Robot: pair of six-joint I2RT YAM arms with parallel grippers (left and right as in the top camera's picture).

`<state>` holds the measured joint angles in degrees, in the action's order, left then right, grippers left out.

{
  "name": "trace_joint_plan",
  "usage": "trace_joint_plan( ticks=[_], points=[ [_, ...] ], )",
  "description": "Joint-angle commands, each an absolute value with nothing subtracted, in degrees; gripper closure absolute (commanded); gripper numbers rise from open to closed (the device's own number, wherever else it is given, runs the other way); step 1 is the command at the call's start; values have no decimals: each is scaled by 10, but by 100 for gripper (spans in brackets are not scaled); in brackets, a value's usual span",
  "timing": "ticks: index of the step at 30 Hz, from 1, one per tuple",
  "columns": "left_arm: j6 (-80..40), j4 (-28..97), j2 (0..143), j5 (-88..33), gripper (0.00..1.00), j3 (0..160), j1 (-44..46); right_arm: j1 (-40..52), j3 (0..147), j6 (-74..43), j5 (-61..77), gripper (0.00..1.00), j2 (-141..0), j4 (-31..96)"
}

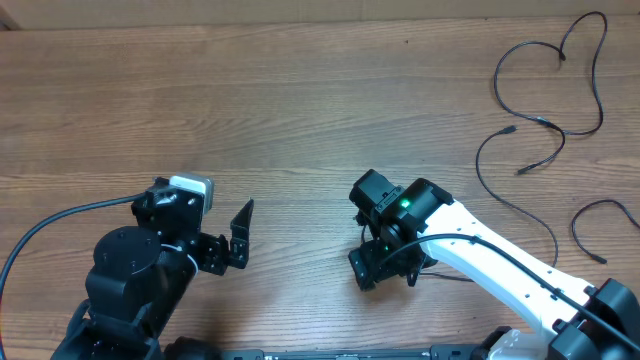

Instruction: Untangle cables

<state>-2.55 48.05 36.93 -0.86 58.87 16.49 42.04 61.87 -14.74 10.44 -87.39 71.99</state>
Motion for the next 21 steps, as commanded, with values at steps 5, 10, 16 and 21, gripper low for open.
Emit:
trace_joint_plan(
  ticks=[5,10,16,21],
  points=[
    [-12,481,370,-13,0,590,163,422,613,-145,101,6,-878,712],
    [-12,480,370,-13,0,590,163,422,572,-148,98,6,-878,673],
    [-12,480,370,-13,0,590,163,422,543,-150,86,4,-889,568],
    [-2,480,370,-13,0,590,163,422,543,-150,52,1,-920,522]
  ],
)
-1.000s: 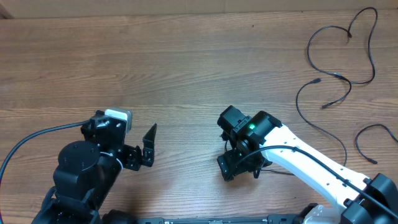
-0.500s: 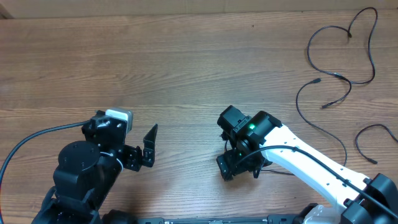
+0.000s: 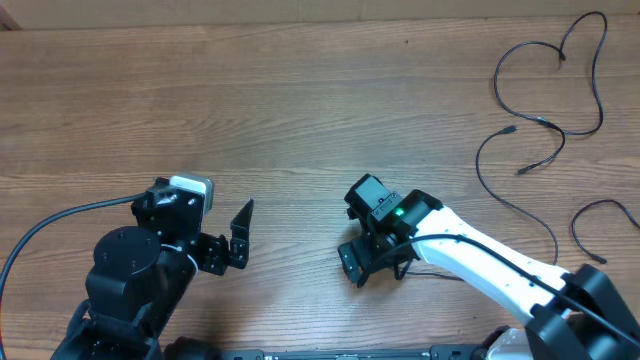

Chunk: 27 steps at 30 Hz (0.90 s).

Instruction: Untangle cables

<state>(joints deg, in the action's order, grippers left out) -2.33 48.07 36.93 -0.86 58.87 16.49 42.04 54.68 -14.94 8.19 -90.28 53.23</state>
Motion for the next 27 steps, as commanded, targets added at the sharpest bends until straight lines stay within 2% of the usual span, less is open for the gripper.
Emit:
trace_joint_plan(
  ticks=[1,9,12,14,15,16,17,18,21,27],
  points=[
    [-1,480,370,-13,0,590,163,422,543,-150,42,1,-928,518],
    [3,477,370,-13,0,590,163,418,543,-150,-17,3,-1002,500],
    [3,477,370,-13,0,590,163,414,543,-150,-25,9,-1025,491],
    [4,477,370,-13,0,590,163,411,543,-155,-45,23,-1035,488],
    [8,477,370,-13,0,590,163,409,543,-166,-58,36,-1037,486],
    [12,477,370,-13,0,590,163,406,543,-189,-86,60,-1036,484],
    [12,476,370,-13,0,590,163,404,543,-201,-101,71,-1036,482],
    [13,475,370,-13,0,590,163,398,543,-225,-131,87,-1036,480],
    [13,475,370,-13,0,590,163,379,543,-253,-163,95,-1036,475],
    [13,475,370,-13,0,590,163,270,543,-255,-175,96,-1036,456]
  ],
)
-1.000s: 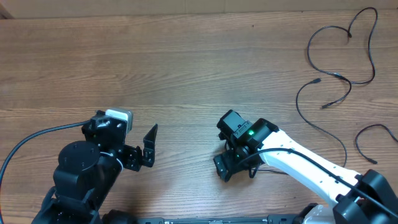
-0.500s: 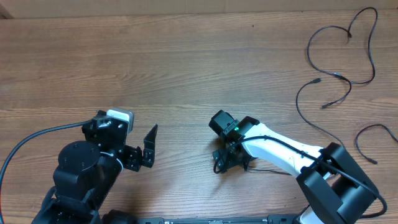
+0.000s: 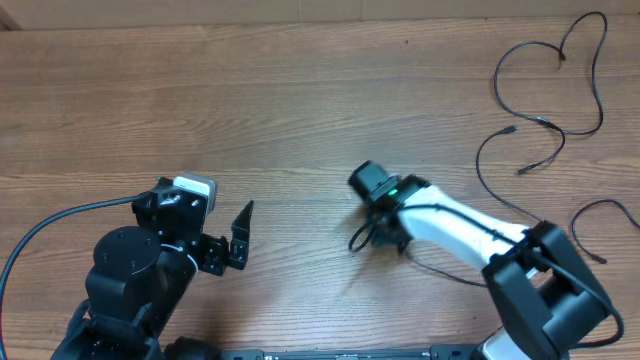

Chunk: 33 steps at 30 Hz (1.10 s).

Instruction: Untangle cables

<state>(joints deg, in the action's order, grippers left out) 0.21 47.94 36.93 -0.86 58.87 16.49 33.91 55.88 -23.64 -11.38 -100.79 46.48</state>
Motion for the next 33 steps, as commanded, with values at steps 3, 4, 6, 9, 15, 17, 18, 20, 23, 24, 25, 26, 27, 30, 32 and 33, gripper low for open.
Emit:
trace_joint_plan(
  ticks=[3,4,6,9,15,17,18,20,23,24,25,26,27,30,32,33],
  points=[
    [13,475,370,-11,0,590,163,185,543,-255,-175,96,-1036,433],
    [14,475,370,-11,0,590,163,160,543,-255,-175,96,-1036,424],
    [13,473,370,-11,0,590,163,112,543,-253,-175,96,-1036,408],
    [13,467,370,-11,0,590,163,46,543,-230,-157,96,-1036,383],
    [13,443,370,-11,0,590,163,-42,543,-201,-80,94,-1036,358],
    [13,442,370,-11,0,590,163,-48,543,-201,-56,66,-1036,361],
    [13,442,370,-11,0,590,163,-48,543,-201,-48,37,-1036,363],
    [13,442,370,-11,1,590,163,-45,546,-201,-32,9,-1036,372],
    [13,441,370,-11,0,590,163,-35,564,-200,-11,10,-1027,397],
    [13,441,370,-11,1,590,163,-32,569,-199,-8,11,-1021,402],
    [13,440,370,-11,0,590,163,-25,578,-194,0,11,-1008,408],
    [13,440,370,-11,0,590,163,-20,585,-195,2,10,-994,410],
    [13,440,370,-11,0,590,163,-16,594,-195,1,9,-974,410],
    [13,441,370,-11,0,590,163,-22,616,-197,1,2,-941,401],
    [13,441,370,-11,0,590,163,-34,632,-197,-1,0,-935,392],
    [13,441,370,-11,0,590,163,-42,640,-197,-1,0,-935,387]
  ],
)
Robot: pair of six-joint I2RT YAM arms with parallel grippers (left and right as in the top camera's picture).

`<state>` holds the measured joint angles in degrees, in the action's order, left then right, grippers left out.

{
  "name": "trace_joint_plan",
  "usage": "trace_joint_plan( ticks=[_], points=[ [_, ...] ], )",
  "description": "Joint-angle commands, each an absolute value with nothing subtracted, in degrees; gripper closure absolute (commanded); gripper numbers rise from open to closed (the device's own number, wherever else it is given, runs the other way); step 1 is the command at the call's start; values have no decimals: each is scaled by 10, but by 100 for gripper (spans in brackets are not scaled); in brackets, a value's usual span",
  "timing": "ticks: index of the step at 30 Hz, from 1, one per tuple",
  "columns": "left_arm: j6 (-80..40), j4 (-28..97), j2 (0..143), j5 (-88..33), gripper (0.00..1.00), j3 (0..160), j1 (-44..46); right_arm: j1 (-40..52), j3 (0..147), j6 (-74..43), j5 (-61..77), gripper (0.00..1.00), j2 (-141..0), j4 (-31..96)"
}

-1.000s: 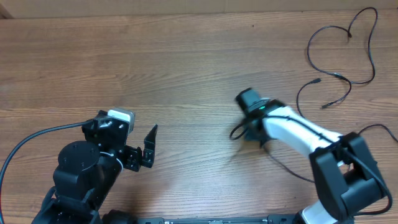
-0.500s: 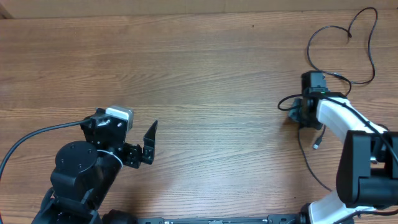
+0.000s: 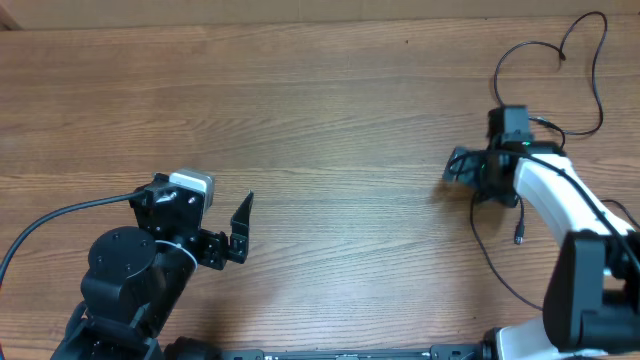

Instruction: Untangle cables

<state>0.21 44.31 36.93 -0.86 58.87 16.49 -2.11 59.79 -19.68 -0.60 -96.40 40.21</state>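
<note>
Several thin black cables [image 3: 598,75] lie looped at the table's far right. One strand [image 3: 500,272] curves from under my right arm toward the front edge. A short end with a plug [image 3: 520,238] lies just below the wrist. My right gripper [image 3: 455,166] points left at the left edge of these cables; whether its jaws are apart or on a cable does not show. My left gripper [image 3: 241,230] stands open at the front left with nothing between its fingers, far from the cables.
A thicker black lead [image 3: 50,225] runs from the left arm's base off the left edge. The right arm's white link [image 3: 545,195] lies over part of the cables. Bare wood table [image 3: 320,110] spans the middle and back.
My right gripper has moved from the table's middle to the right, up against the cable cluster. A strand and a plug end now lie below its wrist. The left arm has barely shifted.
My right gripper was low at the table's centre front, then slightly further left, then turned at the centre with a thin loop trailing behind it. Now it sits at the cables on the right. My left gripper stayed open at the front left throughout.
</note>
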Motion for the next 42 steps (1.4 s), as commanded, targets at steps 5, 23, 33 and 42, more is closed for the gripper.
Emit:
trace_joint_plan(
  ticks=[5,23,33,42],
  points=[
    [13,444,370,-11,0,590,163,-73,646,-197,-35,0,-937,355],
    [14,447,370,-8,0,590,163,-129,646,-175,-58,0,-1054,292],
    [13,437,370,-9,0,590,163,-128,644,-175,14,0,-1104,305],
    [13,437,370,-9,0,590,163,-80,641,-195,149,6,-1145,357]
  ],
)
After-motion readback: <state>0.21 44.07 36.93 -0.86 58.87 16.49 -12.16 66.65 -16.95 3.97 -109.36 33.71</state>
